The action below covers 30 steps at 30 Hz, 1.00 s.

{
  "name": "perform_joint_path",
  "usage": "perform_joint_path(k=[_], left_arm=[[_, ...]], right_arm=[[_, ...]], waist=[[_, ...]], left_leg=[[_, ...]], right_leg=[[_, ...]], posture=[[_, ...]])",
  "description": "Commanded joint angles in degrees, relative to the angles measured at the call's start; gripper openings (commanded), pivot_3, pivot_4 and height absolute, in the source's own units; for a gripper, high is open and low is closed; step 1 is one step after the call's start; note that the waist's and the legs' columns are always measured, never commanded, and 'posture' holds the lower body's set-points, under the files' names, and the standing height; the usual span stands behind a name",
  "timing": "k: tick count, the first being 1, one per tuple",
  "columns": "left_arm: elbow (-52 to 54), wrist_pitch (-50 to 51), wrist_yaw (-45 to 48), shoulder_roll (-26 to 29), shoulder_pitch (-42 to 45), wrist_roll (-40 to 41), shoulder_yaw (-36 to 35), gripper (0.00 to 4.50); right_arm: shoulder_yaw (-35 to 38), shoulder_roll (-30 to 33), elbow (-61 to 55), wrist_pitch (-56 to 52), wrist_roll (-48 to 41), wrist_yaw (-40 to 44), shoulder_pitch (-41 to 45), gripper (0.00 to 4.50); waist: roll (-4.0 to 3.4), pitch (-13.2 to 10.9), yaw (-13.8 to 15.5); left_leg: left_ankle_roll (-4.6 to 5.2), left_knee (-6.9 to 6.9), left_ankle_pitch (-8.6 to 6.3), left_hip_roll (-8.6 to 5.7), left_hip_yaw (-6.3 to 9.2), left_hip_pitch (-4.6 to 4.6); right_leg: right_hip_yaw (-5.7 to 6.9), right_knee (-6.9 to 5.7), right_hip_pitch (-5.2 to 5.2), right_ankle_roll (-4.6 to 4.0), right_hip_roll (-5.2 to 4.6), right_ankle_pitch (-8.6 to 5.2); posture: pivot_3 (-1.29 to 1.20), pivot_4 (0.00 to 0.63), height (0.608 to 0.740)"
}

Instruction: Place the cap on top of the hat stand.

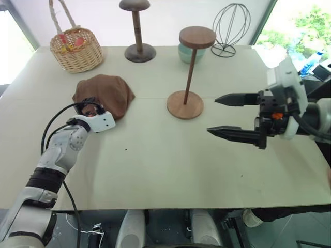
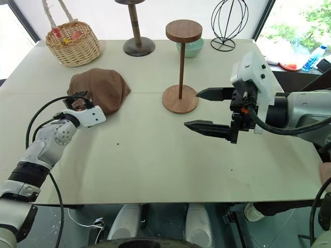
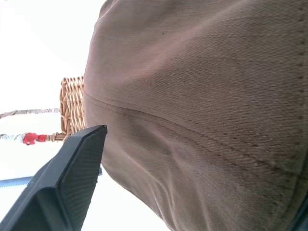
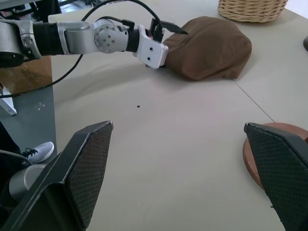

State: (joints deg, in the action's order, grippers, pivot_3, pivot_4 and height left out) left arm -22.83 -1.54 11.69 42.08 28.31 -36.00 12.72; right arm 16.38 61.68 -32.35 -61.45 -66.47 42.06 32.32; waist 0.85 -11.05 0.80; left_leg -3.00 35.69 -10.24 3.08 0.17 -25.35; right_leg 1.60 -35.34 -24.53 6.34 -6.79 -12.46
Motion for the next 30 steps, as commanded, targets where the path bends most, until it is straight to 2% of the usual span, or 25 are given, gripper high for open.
perform_joint_path(k=[1,5,6,13,18,24,30], left_arm=[[-1.75,-0.61,-0.79,0.33,0.38,-0.17,-0.06,2.57],[-1.91,-1.42,-1.18,0.56,0.77,-0.24,-0.29,0.37],[-1.84,-1.47,-1.30,0.67,0.90,-0.22,-0.35,0.04],[0.24,-2.34,-3.37,2.15,2.28,0.76,-2.79,0.04],[3.28,-3.76,-3.68,3.73,4.35,3.05,-5.71,0.04],[8.62,-3.52,-0.38,5.54,10.38,7.54,-10.09,0.04],[14.53,-2.24,4.72,4.08,20.04,11.50,-11.18,0.04]], right_arm=[[1.58,0.92,-0.39,1.50,0.00,0.67,0.17,4.50],[1.92,1.00,-0.19,1.92,-0.09,0.61,-0.13,4.50],[1.96,0.95,-0.15,2.00,-0.07,0.55,-0.19,4.50],[3.23,1.38,0.80,0.66,-1.83,0.13,-1.06,4.50],[3.74,2.63,1.20,2.60,0.97,0.82,-1.29,4.50],[6.48,5.95,5.46,4.96,5.44,4.15,-2.09,4.50],[9.19,10.27,10.67,8.19,10.65,8.82,-2.19,4.50]], waist=[[0.01,0.00,0.00],[0.02,-0.01,0.04],[0.02,0.00,0.06],[0.03,-0.01,0.01],[0.05,-0.02,-0.01],[0.13,-0.07,0.13],[0.14,-0.08,0.07]], left_leg=[[0.00,0.01,0.00,0.00,0.00,-0.01],[0.00,0.06,0.00,0.00,-0.01,-0.04],[0.00,0.05,0.00,0.00,0.00,-0.04],[0.00,0.06,0.00,0.00,0.00,-0.05],[0.00,0.05,0.00,0.00,0.00,-0.06],[0.00,0.10,0.00,-0.01,0.00,-0.15],[0.00,0.11,0.00,-0.01,-0.01,-0.16]], right_leg=[[0.00,0.00,0.00,0.00,0.00,0.00],[-0.01,0.01,0.01,0.00,-0.01,0.00],[0.00,0.01,0.01,0.01,0.00,0.00],[0.00,0.02,0.01,0.01,0.00,0.00],[0.00,0.02,-0.01,0.01,0.00,0.00],[0.01,0.06,-0.01,0.01,-0.01,0.00],[0.01,0.08,-0.01,0.07,0.00,0.03]], posture=[[0.00,0.150,0.728],[0.00,0.150,0.728],[0.00,0.150,0.728],[0.00,0.150,0.728],[0.00,0.150,0.728],[0.00,0.150,0.728],[0.00,0.150,0.728]])
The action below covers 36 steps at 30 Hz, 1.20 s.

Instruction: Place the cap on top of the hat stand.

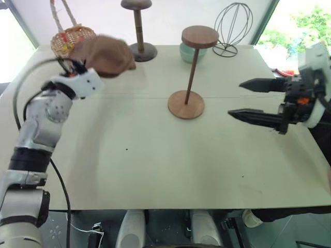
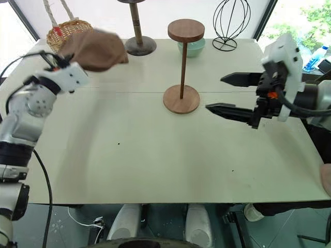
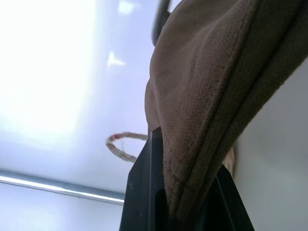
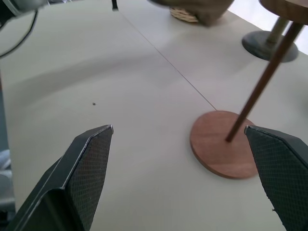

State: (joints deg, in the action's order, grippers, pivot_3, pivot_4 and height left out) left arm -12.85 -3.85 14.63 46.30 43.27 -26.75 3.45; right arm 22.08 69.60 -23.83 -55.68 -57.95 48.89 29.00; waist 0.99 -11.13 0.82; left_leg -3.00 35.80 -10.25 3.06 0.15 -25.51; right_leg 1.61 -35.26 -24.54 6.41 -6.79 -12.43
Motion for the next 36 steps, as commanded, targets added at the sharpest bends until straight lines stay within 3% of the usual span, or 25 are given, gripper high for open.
perform_joint_path(k=[1,10,14,19,36], left_arm=[[5.00,0.12,2.35,-0.35,6.30,2.40,-1.69,0.04],[4.43,-2.94,9.71,-10.37,21.42,6.19,4.24,0.04],[3.10,-5.85,11.81,-13.45,24.01,7.47,5.98,0.04],[4.07,-7.43,14.18,-16.02,24.31,8.09,7.39,0.04],[7.22,-2.69,23.18,-15.61,16.47,4.27,12.66,0.04]], right_arm=[[3.62,2.77,2.93,2.78,2.68,2.44,1.43,4.50],[1.71,4.02,7.89,5.83,6.90,4.25,5.63,4.50],[1.67,3.34,7.21,5.72,7.08,3.93,5.58,4.50],[2.92,2.49,5.96,5.17,7.00,2.99,4.56,4.50],[2.62,-0.30,3.85,4.83,5.11,-0.60,5.73,4.50]], waist=[[0.02,-0.01,0.05],[0.03,-0.02,-0.01],[0.02,-0.03,-0.20],[-0.01,-0.03,-0.15],[-0.01,-0.03,-0.05]], left_leg=[[0.00,0.01,0.00,0.00,0.00,0.00],[0.01,0.14,0.00,-0.01,-0.01,-0.02],[0.02,0.15,0.00,-0.02,0.00,-0.02],[0.03,0.14,0.00,-0.01,0.00,0.01],[0.03,0.28,0.00,-0.02,0.01,-0.03]], right_leg=[[0.00,0.00,0.01,0.01,0.00,0.00],[-0.01,0.01,0.06,0.10,0.00,0.04],[-0.03,0.01,0.06,0.13,0.00,0.04],[-0.04,-0.02,0.06,0.21,0.02,0.07],[-0.06,-0.06,0.09,0.15,0.01,0.05]], posture=[[0.00,0.150,0.728],[0.00,0.150,0.728],[0.00,0.150,0.728],[0.00,0.150,0.728],[0.00,0.150,0.728]])
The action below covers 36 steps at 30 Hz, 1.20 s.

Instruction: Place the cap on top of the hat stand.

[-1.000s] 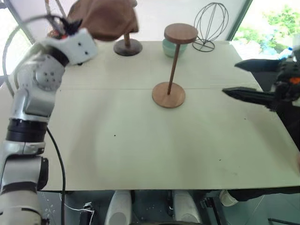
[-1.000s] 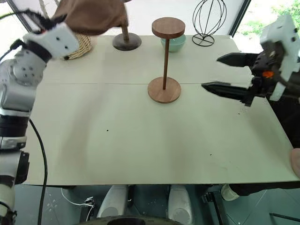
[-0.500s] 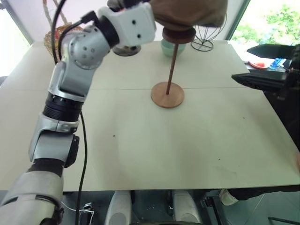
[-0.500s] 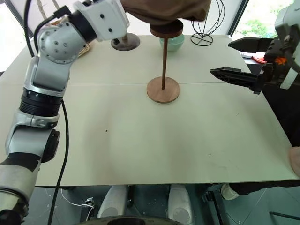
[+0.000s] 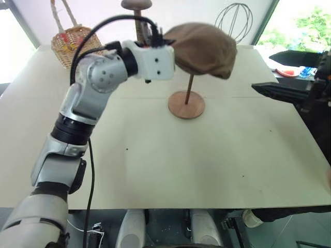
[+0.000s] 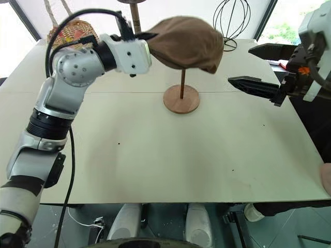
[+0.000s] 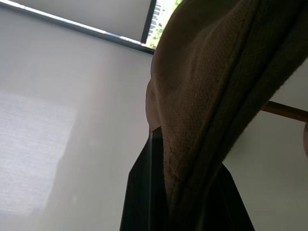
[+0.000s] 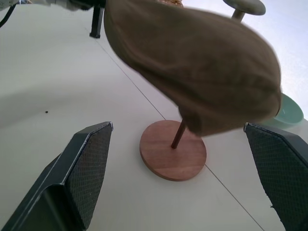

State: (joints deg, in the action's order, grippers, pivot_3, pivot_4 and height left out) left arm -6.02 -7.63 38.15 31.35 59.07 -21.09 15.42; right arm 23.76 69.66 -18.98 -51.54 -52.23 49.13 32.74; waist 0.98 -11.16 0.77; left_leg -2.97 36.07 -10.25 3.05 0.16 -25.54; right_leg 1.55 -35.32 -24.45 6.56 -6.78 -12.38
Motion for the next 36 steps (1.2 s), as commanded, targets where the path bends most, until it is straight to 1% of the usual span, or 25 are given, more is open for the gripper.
perform_joint_path(k=[1,4,7,10,13,20,23,26,28,31,33,34,36], left_arm=[[-0.06,1.29,-0.39,-1.07,0.71,-1.53,0.81,0.04],[-0.46,1.96,-0.52,-1.76,0.50,-1.90,0.98,0.04],[0.74,3.36,0.40,-1.81,-0.34,-0.78,0.02,1.09],[1.74,4.59,1.33,-0.83,-1.17,0.62,-1.43,2.61],[2.18,6.22,3.02,0.30,-1.65,4.04,-3.64,4.14],[5.37,8.62,11.42,3.79,-3.09,15.06,-8.13,4.14],[7.89,14.07,17.44,6.38,-4.46,23.13,-11.32,4.14],[10.05,24.21,26.19,10.27,-5.37,35.02,-15.46,4.14],[10.52,33.89,33.59,15.45,-5.82,42.86,-17.28,4.14],[8.13,48.28,42.01,22.94,-4.17,52.15,-18.60,4.14],[4.64,53.62,45.73,25.52,-1.74,56.07,-19.29,4.14],[1.15,56.98,48.26,26.55,0.84,58.11,-19.37,4.14],[-7.61,64.24,49.82,26.87,7.46,59.79,-18.46,4.14]], right_arm=[[0.70,-0.54,-1.10,0.65,-0.68,-1.02,2.20,4.50],[0.07,-0.87,-1.73,0.56,-0.42,-1.37,2.26,4.50],[-0.13,-1.01,-2.10,0.31,-0.59,-1.68,2.21,4.50],[-0.23,-1.22,-2.29,0.15,-0.70,-2.03,2.01,4.50],[-0.14,-1.36,-2.48,-0.07,-0.87,-2.16,1.82,4.50],[-0.65,-1.35,-2.06,-0.10,-0.94,-1.71,2.11,4.50],[-1.68,-0.72,-2.78,0.52,0.07,-0.88,1.65,4.50],[-3.23,0.32,-4.67,1.73,2.06,-0.10,1.49,4.50],[-4.79,0.67,-6.53,2.07,3.40,-0.72,2.36,4.50],[-8.66,-0.72,-9.30,0.36,5.08,-5.39,5.84,4.50],[-11.76,-3.23,-11.29,-2.62,5.09,-10.30,9.62,4.50],[-14.24,-5.34,-12.92,-3.82,6.25,-13.71,11.76,4.50],[-20.26,-7.50,-16.67,-2.88,12.27,-17.61,14.01,4.50]], waist=[[0.00,0.00,-0.01],[0.00,0.00,0.01],[0.00,0.00,-0.02],[0.00,0.00,-0.03],[0.00,0.00,-0.09],[0.00,0.00,-0.04],[0.00,0.00,-0.12],[-0.01,-0.01,-0.29],[-0.03,-0.01,-0.65],[-0.03,-0.02,-1.36],[-0.03,-0.02,-1.44],[0.02,-0.02,-1.44],[0.05,-0.04,-1.35]], left_leg=[[0.00,0.00,0.00,0.00,0.00,0.00],[0.00,0.01,0.00,0.00,0.00,0.01],[0.01,0.00,0.00,0.00,0.01,0.01],[0.01,0.00,0.00,0.00,0.01,0.02],[0.01,0.00,0.00,0.00,0.01,0.02],[0.01,0.01,0.00,0.00,0.01,0.02],[0.01,0.01,0.00,0.00,0.01,0.03],[0.01,0.01,0.00,0.01,0.02,0.04],[0.01,-0.02,0.00,0.02,0.02,0.04],[0.01,-0.04,0.00,0.02,0.04,0.07],[0.01,-0.01,-0.01,0.02,0.05,0.06],[0.00,0.00,-0.01,0.02,0.06,0.06],[0.00,0.03,-0.01,0.02,0.12,0.04]], right_leg=[[0.00,0.00,0.00,0.00,0.00,0.00],[0.00,0.00,0.02,0.00,0.00,0.00],[0.00,-0.01,0.02,0.01,0.00,0.00],[0.00,-0.01,0.02,0.01,0.00,0.00],[0.00,-0.01,0.01,0.00,0.00,0.00],[0.00,-0.02,0.02,0.00,0.00,0.00],[0.00,-0.02,0.02,0.00,0.00,0.00],[0.00,-0.05,0.01,-0.01,0.00,-0.01],[0.00,-0.06,-0.01,-0.01,0.01,-0.02],[0.00,-0.07,-0.01,-0.02,0.02,-0.03],[0.00,-0.06,-0.01,-0.02,0.01,-0.03],[0.01,-0.06,-0.01,-0.02,0.01,-0.04],[0.04,-0.08,-0.01,-0.02,0.02,-0.04]], posture=[[0.00,0.150,0.728],[0.00,0.150,0.728],[0.00,0.150,0.728],[0.00,0.150,0.728],[0.00,0.150,0.728],[0.00,0.150,0.728],[0.00,0.150,0.728],[0.00,0.150,0.728],[0.00,0.150,0.728],[0.00,0.150,0.728],[0.00,0.150,0.728],[0.00,0.150,0.728],[0.00,0.150,0.728]])
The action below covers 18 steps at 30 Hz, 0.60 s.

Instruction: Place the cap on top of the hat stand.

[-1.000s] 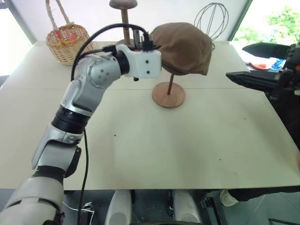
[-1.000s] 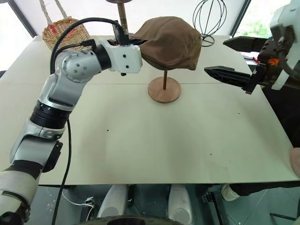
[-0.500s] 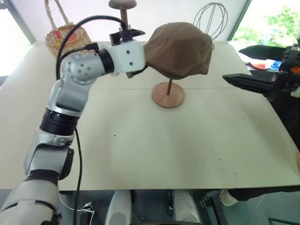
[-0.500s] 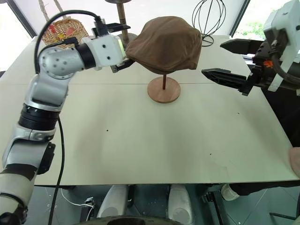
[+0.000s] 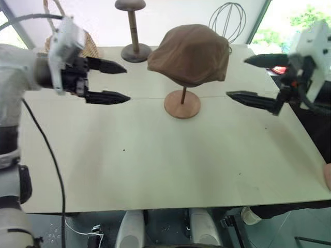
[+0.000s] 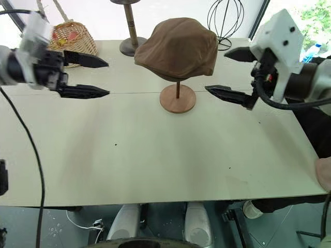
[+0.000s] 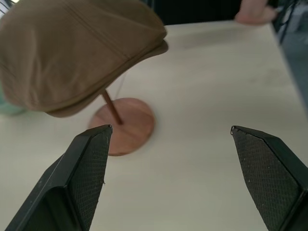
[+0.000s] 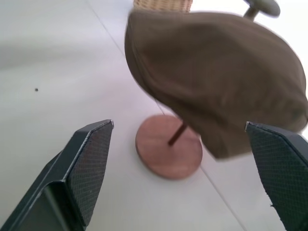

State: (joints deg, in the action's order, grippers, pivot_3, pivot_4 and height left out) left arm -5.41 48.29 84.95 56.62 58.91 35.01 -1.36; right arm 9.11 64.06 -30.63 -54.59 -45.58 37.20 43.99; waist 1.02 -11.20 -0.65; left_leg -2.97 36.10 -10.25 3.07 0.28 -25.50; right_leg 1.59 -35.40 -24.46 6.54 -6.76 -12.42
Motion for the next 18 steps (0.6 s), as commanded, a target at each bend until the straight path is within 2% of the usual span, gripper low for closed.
perform_joint_path(k=[1,7,11,18], left_arm=[[-11.02,9.35,3.89,1.51,9.58,3.46,-0.88,4.14],[-17.12,2.64,7.55,2.73,11.96,0.40,8.31,4.14],[-20.55,1.05,7.55,1.95,15.14,1.28,11.40,4.14],[-22.52,-0.10,7.55,1.63,17.51,3.15,14.38,4.14]], right_arm=[[-7.54,-3.27,-5.94,0.01,7.19,-7.10,3.68,4.50],[-17.54,-11.72,-6.45,-1.20,15.39,-12.43,8.89,4.50],[-22.92,-15.84,-5.38,-0.22,21.48,-13.88,10.80,4.50],[-29.77,-18.83,-3.28,5.54,32.75,-13.32,10.95,4.50]], waist=[[0.01,0.00,0.05],[-0.02,-0.01,-0.03],[0.00,-0.02,-0.16],[0.00,-0.02,-0.13]], left_leg=[[0.00,0.01,0.00,0.00,0.03,-0.06],[0.03,-0.08,-0.01,-0.03,0.01,-0.12],[0.03,-0.06,0.00,-0.02,0.01,-0.21],[0.04,-0.03,0.00,-0.02,0.01,-0.40]], right_leg=[[0.03,0.00,-0.05,0.06,0.00,-0.04],[-0.01,-0.16,-0.16,0.06,0.00,-0.05],[-0.01,-0.19,-0.23,0.06,0.02,-0.05],[-0.02,-0.31,-0.41,0.10,0.02,-0.07]], posture=[[0.00,0.150,0.728],[0.00,0.150,0.728],[0.00,0.150,0.728],[0.00,0.150,0.728]])
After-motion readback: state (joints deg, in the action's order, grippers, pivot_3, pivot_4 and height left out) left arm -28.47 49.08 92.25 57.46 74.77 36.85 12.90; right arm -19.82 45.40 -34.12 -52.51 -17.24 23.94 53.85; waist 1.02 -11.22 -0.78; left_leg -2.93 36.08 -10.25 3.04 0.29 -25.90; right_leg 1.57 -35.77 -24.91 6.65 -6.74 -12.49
